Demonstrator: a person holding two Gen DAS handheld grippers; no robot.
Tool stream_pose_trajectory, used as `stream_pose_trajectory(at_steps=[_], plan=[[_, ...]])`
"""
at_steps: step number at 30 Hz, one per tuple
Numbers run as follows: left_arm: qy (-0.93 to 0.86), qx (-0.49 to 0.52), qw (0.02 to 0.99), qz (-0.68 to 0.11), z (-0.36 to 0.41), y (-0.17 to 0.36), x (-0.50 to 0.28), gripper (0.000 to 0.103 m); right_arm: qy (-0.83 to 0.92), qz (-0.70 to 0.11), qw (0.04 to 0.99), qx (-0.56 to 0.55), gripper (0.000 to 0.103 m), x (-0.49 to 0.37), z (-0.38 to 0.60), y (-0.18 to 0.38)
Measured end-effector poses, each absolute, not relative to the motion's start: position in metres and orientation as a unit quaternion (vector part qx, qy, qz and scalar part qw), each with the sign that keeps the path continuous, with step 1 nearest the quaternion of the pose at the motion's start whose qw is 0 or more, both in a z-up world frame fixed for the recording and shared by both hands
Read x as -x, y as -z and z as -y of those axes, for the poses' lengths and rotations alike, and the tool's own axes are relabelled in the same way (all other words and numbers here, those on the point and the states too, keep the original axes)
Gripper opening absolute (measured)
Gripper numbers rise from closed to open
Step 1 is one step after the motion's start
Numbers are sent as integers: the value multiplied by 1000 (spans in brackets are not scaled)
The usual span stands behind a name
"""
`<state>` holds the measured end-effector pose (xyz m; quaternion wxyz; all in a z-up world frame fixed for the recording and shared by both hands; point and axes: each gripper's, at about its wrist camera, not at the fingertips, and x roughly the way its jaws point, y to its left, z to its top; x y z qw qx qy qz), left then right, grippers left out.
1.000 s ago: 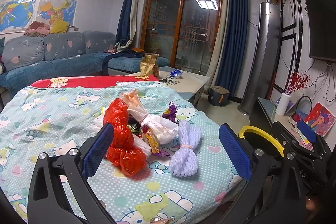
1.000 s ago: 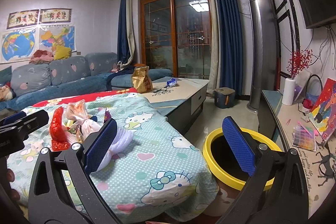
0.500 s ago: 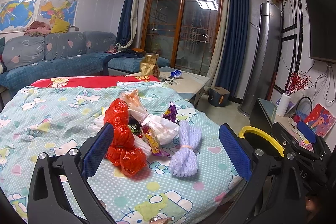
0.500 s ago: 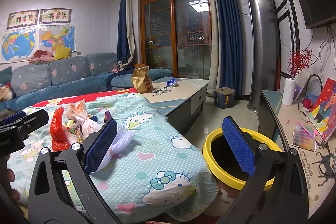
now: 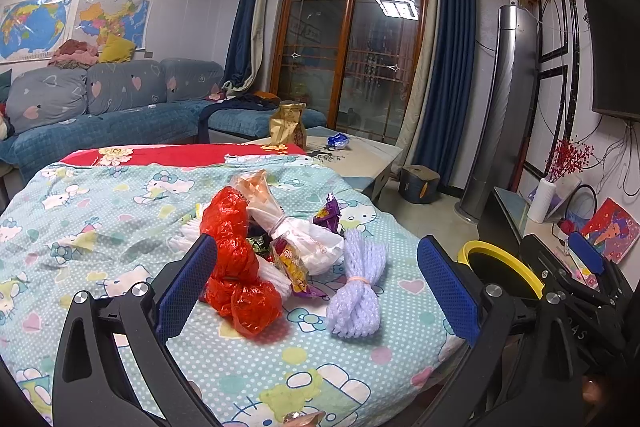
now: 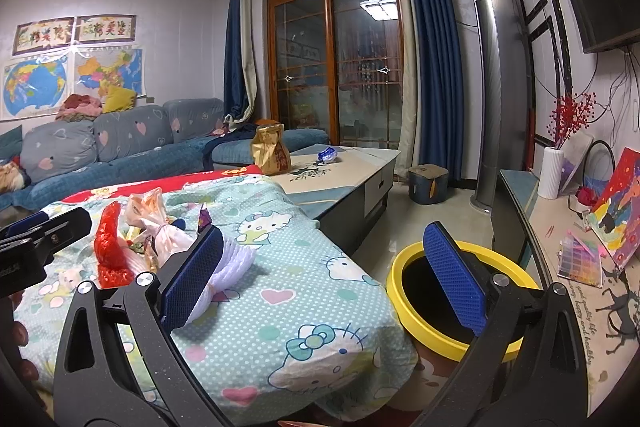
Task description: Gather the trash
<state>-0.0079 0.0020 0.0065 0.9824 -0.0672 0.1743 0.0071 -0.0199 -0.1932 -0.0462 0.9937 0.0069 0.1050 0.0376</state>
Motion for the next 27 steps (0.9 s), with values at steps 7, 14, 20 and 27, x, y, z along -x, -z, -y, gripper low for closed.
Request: stream_pose_trajectory(at_steps=[7, 14, 20, 27], plan=[[2, 73, 981, -177, -4, -2, 5, 97, -40, -110, 993, -7, 92, 19, 193, 48], [-15, 82, 980, -180, -17, 2, -3, 97, -66, -116, 991, -2, 92, 9, 183, 48], [-49, 91, 979, -173, -41, -2, -8, 97, -98, -123, 988, 5, 92, -5, 160, 45], [-101, 100, 975, -170, -77, -8, -15, 97, -135, -150, 979, 15, 92, -25, 123, 47]])
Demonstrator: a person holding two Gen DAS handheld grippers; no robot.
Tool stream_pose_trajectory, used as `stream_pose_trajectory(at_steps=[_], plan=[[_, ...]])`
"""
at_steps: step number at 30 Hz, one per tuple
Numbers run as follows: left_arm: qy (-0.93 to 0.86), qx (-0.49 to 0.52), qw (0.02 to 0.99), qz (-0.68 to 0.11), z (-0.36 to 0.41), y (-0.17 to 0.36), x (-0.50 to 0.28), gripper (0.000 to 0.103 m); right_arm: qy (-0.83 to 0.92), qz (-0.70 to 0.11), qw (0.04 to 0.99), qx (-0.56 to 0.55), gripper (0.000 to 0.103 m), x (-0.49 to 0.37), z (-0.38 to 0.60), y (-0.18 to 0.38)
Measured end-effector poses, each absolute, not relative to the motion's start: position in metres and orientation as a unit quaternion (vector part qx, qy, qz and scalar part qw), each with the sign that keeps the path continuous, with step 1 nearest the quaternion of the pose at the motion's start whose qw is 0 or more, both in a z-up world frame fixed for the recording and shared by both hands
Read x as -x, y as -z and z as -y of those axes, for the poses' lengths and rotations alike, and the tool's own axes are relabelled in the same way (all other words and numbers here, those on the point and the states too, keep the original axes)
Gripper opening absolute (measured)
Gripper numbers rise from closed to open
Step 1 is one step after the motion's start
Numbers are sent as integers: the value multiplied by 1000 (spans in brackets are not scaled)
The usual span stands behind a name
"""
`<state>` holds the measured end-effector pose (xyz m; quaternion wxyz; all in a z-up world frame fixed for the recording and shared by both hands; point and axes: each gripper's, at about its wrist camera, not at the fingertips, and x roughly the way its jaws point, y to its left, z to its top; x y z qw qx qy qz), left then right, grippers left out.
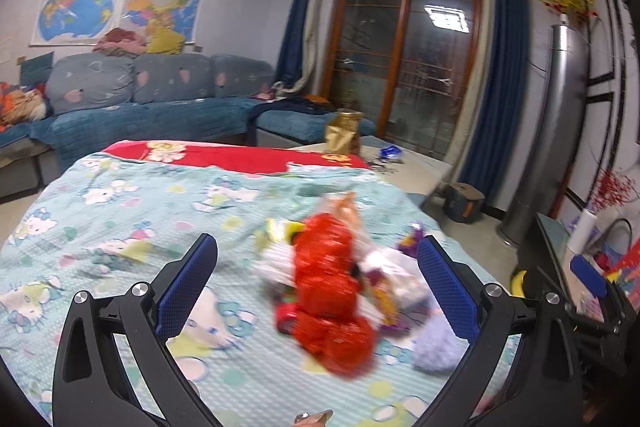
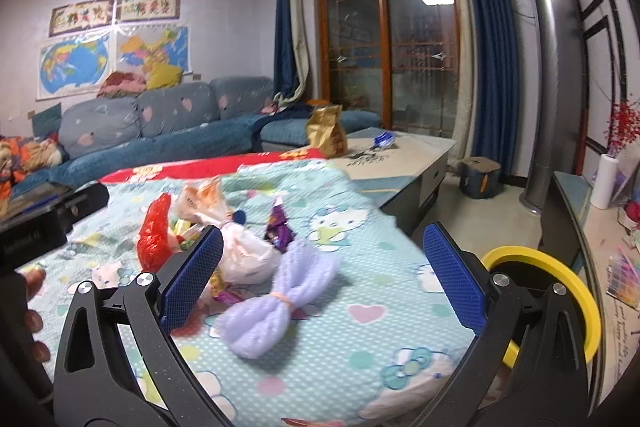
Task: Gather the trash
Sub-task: 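Grasp the red plastic bag with the left gripper while the right grasps the lavender foam sleeve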
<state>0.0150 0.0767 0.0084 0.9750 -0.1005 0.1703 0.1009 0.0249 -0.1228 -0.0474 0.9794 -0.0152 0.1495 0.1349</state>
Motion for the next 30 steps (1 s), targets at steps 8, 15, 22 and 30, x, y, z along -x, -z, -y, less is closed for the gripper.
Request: stream_pose_trajectory(at_steps=[8, 15, 22, 30], plan=[[-100, 122, 966, -206, -109, -1, -35, 97, -150, -240, 959, 14, 92, -58, 98, 73], [-46, 123, 956, -263, -95, 29, -56, 97, -167, -324, 931, -18, 87, -83, 95, 106], [-33, 145, 940, -306, -94, 51, -75, 81, -195, -361, 911, -35, 55, -85, 101, 122], [-10, 155, 931, -329, -92, 62, -78, 40, -225, -361, 905, -25, 24, -70, 105, 114]])
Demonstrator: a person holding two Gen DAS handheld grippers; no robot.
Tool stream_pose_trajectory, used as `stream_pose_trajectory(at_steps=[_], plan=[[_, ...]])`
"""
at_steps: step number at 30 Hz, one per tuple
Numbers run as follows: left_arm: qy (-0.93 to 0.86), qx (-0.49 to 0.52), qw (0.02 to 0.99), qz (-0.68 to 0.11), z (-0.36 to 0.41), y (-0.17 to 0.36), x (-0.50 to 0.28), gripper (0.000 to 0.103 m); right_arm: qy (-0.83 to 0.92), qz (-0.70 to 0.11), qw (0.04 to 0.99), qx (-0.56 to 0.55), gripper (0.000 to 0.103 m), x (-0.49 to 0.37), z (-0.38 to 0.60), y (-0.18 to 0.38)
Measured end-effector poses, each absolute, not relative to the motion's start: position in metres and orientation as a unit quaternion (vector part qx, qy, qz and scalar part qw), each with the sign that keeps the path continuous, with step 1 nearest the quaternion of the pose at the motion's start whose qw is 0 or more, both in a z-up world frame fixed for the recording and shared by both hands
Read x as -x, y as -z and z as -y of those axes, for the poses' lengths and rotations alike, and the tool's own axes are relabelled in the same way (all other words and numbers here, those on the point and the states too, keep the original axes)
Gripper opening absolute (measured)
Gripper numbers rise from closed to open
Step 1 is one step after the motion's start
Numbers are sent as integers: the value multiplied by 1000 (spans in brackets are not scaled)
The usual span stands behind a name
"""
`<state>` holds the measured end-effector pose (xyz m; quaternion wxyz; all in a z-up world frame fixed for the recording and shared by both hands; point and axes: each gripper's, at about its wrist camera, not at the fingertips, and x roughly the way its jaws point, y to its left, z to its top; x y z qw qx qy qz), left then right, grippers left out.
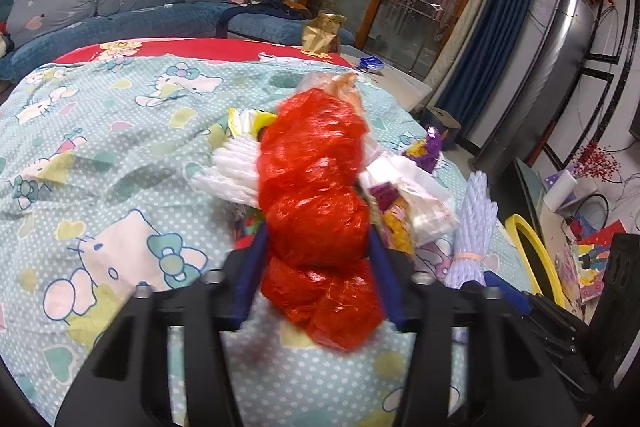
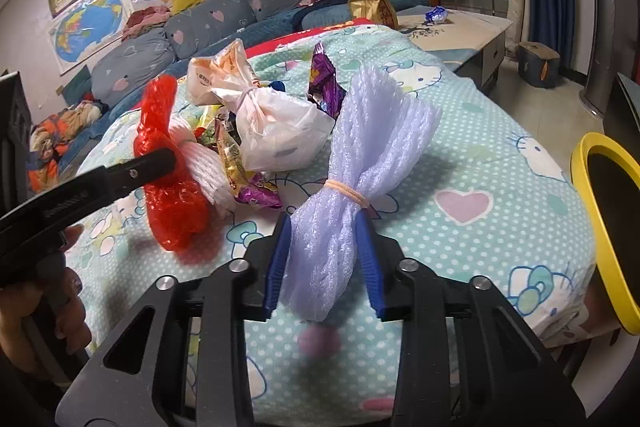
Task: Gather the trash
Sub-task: 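Grasp the red plastic bag with the left gripper while the right grasps the lavender foam sleeve, then carry both items over the yellow bin and open both grippers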
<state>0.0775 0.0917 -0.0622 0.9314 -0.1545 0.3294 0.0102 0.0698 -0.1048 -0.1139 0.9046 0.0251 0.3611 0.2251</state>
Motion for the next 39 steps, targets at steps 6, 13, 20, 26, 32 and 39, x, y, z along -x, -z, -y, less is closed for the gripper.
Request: stream_pose_trajectory(at_steps=[6, 13, 20, 26, 32, 39], plan=[[1, 148, 939, -309, -87, 54, -64, 35, -230, -344, 910, -22, 21, -65, 115, 101], [14, 144, 951, -273, -82, 24, -49, 34, -243, -301, 922, -5, 21, -57, 124, 75], [55, 123, 957, -256, -51, 2, -47, 34, -238, -280, 930, 1, 20, -58, 143, 57], [82, 114, 957, -252, -27, -3, -56, 34, -224, -271, 936, -1, 20, -59, 164, 48], [104, 105, 957, -251, -3, -2, -61, 34, -200, -263, 944, -6, 20, -60, 190, 43], [129, 98, 954, -252, 25, 0, -67, 33, -166, -264, 950, -18, 20, -58, 216, 44]])
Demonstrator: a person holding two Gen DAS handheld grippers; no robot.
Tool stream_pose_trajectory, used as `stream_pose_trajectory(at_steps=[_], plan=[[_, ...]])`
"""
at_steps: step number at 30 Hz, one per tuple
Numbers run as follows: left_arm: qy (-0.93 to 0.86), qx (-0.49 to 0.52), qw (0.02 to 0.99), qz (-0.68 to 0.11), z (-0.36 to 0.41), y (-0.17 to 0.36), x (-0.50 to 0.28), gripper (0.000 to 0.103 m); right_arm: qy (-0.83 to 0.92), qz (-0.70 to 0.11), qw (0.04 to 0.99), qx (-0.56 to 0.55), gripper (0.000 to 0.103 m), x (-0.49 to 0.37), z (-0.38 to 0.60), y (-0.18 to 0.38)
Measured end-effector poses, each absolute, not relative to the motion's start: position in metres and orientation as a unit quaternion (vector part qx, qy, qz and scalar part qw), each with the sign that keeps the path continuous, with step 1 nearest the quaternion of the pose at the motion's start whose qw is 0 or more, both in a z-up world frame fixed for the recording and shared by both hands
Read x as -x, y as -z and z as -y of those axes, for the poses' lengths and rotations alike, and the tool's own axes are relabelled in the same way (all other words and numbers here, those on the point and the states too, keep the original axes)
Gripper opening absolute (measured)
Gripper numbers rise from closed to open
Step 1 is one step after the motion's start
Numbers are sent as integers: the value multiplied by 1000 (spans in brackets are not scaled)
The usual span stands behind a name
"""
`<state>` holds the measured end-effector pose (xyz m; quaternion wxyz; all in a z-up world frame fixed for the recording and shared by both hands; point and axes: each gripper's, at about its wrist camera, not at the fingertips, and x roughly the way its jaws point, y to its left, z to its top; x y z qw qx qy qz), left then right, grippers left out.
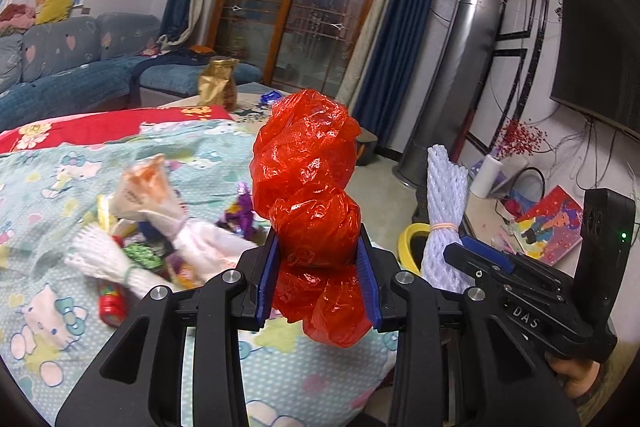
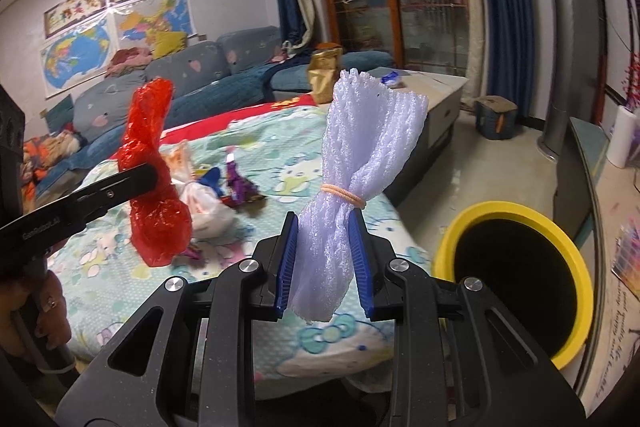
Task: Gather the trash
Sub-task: 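Carry both items over the yellow bin and open both grippers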
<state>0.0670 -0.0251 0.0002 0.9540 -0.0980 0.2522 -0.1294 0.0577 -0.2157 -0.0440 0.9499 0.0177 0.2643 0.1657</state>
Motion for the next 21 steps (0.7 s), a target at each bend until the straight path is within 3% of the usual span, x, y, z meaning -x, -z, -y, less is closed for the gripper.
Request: stream_pose_trajectory(at_steps=[21], plan=[[214, 70, 936, -270, 116, 12, -93, 33, -51, -301, 949, -81, 20, -75, 307, 73]])
